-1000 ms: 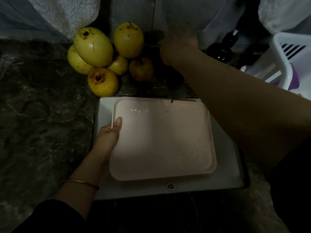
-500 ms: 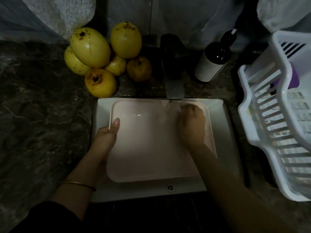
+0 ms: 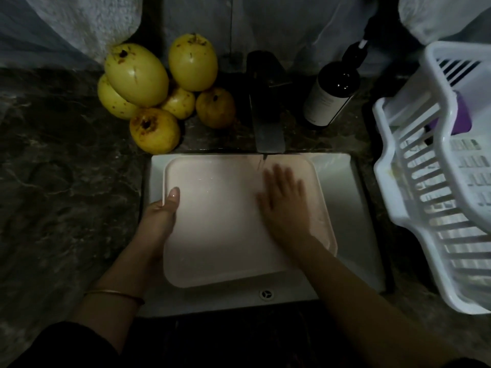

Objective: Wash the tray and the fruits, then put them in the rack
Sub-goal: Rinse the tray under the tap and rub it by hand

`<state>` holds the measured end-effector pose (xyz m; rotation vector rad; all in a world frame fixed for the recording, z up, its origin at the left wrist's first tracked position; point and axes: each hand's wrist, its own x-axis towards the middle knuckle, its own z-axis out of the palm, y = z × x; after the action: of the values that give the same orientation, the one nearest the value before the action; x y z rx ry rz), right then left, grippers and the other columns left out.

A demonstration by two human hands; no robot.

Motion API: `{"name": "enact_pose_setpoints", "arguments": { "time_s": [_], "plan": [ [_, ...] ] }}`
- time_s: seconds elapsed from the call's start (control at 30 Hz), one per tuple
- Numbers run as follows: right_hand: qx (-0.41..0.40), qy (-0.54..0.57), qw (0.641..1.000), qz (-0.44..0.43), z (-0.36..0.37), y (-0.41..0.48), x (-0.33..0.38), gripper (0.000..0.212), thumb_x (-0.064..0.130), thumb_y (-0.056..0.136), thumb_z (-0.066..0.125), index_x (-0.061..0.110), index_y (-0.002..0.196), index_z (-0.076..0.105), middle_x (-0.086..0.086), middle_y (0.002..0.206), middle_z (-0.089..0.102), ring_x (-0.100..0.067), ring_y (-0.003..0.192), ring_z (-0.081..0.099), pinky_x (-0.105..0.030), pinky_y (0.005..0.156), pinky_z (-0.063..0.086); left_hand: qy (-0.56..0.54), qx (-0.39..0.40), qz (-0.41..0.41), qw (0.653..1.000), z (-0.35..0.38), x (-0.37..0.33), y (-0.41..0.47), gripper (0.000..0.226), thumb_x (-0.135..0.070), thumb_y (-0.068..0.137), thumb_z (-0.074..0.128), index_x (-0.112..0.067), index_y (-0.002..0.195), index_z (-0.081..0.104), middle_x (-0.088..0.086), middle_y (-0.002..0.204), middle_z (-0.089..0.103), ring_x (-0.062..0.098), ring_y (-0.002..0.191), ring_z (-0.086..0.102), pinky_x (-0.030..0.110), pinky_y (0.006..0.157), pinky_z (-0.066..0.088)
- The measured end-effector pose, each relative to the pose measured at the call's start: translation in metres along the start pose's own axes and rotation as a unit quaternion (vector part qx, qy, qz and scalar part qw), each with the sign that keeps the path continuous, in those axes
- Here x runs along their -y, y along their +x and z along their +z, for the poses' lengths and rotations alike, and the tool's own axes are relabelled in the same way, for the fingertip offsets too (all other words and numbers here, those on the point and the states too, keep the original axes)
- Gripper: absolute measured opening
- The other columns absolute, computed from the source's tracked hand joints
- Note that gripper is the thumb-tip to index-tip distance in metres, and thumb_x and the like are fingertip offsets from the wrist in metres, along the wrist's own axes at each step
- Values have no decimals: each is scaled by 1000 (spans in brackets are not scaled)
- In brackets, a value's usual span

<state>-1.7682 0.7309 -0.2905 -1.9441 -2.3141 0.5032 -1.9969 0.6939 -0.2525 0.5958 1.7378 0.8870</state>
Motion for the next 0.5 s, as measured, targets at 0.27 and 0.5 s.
{"name": "enact_pose_setpoints", "arguments": {
  "time_s": [0.27, 0.5],
  "plan": [
    [-6, -13, 1000, -3, 9, 12, 58, 65, 50, 98, 14, 15, 152, 6, -9, 160, 0, -24, 147, -7, -43, 117, -12, 11, -2, -22, 1000, 2, 3, -1, 54, -51, 94, 47, -6, 120, 61, 15, 104, 67, 29, 91, 65, 39, 81, 53],
    [22, -35, 979, -201, 10, -15, 45, 60, 49, 95, 18, 24, 150, 22, -2, 160, 10, -21, 147, 0, -43, 119, -3, -25, 2, -28, 999, 1, 9, -3, 39, -45, 96, 45, -13, 112, 60, 6, 91, 66, 20, 81, 64, 28, 61, 50]
  ]
}}
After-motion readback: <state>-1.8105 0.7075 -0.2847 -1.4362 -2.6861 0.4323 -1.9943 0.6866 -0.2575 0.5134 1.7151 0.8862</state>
